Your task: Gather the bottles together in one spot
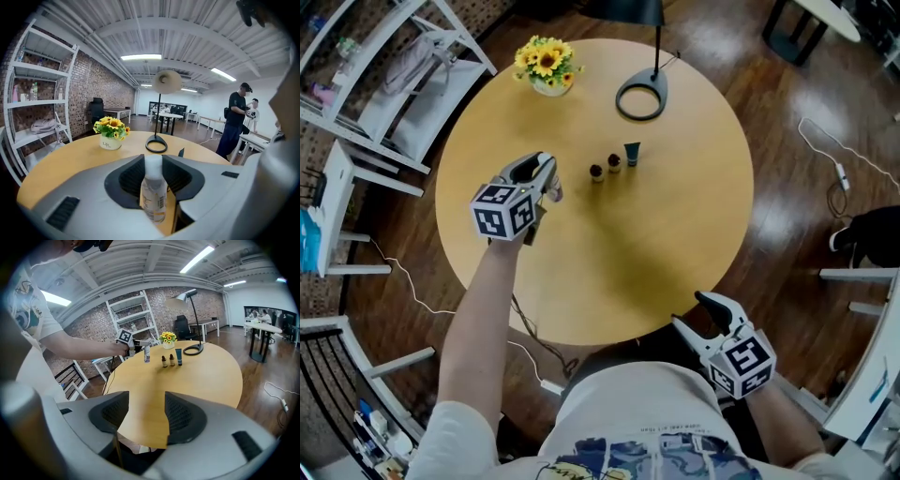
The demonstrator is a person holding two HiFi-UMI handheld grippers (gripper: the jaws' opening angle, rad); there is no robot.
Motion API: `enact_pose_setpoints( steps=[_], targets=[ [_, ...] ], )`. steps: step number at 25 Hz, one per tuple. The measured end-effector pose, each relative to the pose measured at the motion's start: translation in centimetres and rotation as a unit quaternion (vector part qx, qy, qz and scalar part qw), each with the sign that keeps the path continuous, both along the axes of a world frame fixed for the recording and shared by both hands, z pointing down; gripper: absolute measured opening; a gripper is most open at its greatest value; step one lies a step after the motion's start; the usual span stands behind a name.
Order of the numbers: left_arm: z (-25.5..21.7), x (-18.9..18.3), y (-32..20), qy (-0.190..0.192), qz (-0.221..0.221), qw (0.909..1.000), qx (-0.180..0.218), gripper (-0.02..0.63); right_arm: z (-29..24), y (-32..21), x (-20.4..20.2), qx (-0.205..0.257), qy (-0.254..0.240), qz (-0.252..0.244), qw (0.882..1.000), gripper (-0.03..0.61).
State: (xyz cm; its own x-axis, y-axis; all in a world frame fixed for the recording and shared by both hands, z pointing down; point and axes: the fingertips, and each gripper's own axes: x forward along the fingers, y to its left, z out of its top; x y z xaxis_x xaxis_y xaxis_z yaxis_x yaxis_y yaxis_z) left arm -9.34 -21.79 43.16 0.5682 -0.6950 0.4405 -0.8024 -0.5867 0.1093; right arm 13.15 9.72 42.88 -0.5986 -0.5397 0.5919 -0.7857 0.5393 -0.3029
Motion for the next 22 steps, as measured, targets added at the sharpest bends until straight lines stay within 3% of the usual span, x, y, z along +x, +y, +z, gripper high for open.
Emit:
enact_pose_setpoints(
  steps=[11,22],
  targets=[
    [3.4,5.0,-2.0,0.008,0.022,0.9986,0.048,0.115,0.5,1.3,4.7,-0.020,0.031,0.048,0.998,0.264],
    [4.7,4.3,-1.8,0.062,0.002,0.9940,0.090,0.115,1.9,0.8,5.0,-0.037,0.055,0.043,0.997,0.264]
  ],
)
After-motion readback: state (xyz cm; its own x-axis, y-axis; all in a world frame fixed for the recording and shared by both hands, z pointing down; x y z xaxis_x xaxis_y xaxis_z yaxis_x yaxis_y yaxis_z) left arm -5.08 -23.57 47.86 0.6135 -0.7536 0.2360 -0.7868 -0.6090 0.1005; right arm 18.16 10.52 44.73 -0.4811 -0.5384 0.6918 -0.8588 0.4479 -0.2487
